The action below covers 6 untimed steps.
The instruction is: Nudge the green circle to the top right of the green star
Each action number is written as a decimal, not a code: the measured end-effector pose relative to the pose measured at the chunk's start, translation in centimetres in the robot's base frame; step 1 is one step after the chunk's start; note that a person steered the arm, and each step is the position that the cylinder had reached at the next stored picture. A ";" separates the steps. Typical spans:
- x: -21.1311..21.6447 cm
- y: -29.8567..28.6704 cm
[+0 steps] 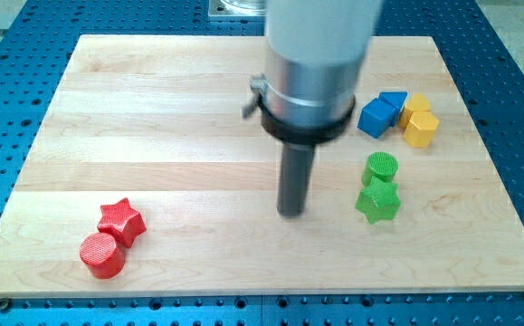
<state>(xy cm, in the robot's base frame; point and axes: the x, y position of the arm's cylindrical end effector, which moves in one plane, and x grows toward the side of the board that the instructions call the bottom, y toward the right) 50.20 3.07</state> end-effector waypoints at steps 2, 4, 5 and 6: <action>-2.0 15.8; 0.9 21.4; -1.5 17.9; 0.5 14.0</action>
